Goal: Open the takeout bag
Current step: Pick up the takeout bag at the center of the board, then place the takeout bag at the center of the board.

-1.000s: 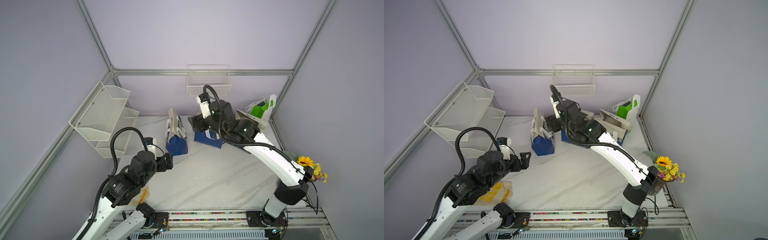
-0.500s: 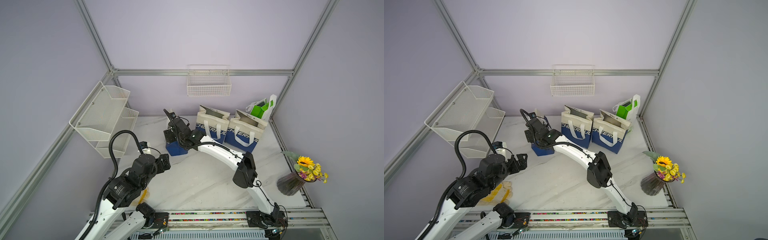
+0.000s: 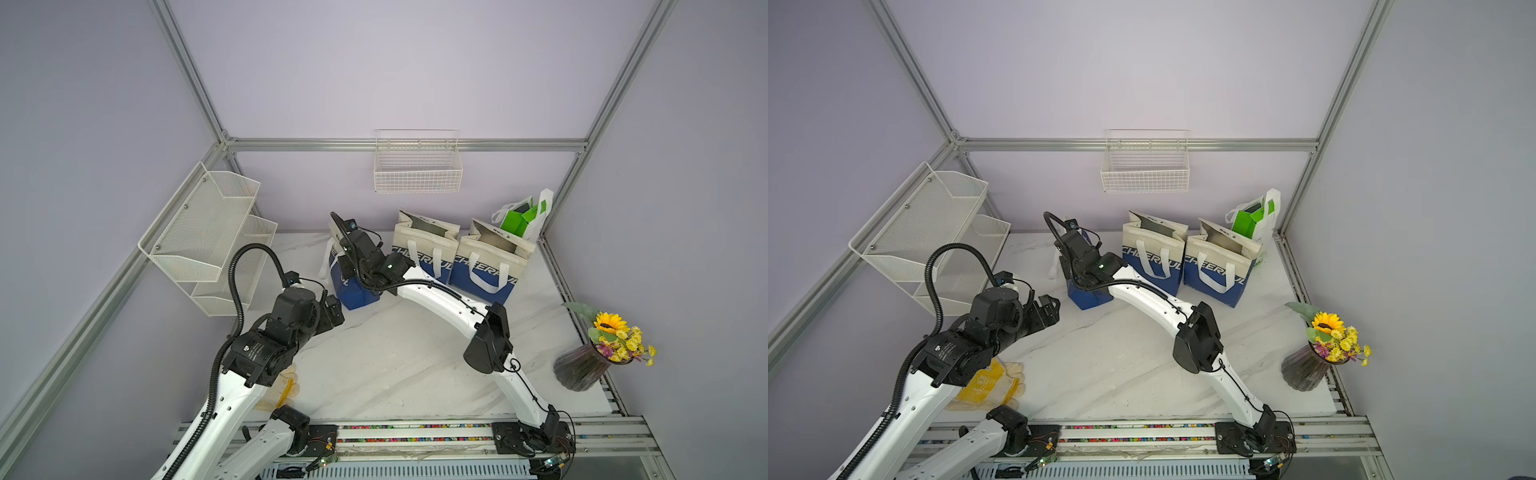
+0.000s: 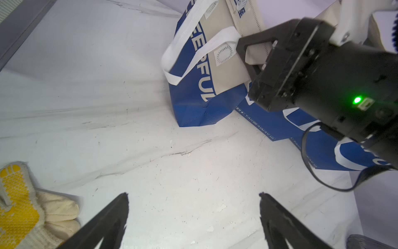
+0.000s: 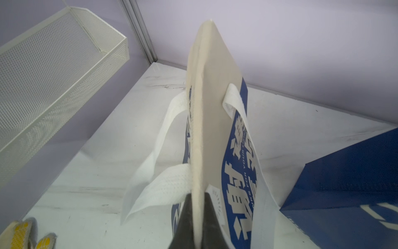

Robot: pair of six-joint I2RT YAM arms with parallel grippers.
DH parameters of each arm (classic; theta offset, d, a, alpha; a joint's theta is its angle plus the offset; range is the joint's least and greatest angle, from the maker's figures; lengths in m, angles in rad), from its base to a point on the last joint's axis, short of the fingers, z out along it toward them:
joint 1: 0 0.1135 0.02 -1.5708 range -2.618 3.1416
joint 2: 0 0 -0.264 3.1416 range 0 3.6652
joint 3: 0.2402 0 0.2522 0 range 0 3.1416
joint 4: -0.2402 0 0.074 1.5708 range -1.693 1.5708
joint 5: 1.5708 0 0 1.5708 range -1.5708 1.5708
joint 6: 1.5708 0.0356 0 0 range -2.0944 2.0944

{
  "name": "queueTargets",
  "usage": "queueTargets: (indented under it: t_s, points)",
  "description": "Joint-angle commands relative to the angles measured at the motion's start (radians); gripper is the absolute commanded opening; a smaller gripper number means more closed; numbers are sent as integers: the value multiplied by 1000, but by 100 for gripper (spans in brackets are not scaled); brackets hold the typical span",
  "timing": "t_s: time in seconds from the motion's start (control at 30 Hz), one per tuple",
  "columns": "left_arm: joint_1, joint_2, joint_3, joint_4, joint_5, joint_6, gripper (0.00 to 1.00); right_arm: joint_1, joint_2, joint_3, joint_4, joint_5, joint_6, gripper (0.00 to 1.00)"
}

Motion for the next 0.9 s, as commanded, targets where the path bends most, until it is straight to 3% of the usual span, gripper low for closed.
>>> queueTargets:
  t_s: [0.0,0.3,0.47,0.57,0.87]
  points:
    - [43,22,54,91,96,-5,93,6,-142,-54,-9,-25,-24,0]
    - [112,81,42,295,272,-29,91,62,-596,-590,34,-183,-55,0]
    - [125,188,58,385,455,-63,86,63,-769,-795,3,-186,-42,0]
    - [126,226,53,435,516,-89,82,63,-813,-847,-4,-211,-42,0]
    - [183,279,56,484,464,-79,81,37,-774,-880,-13,-339,-72,0]
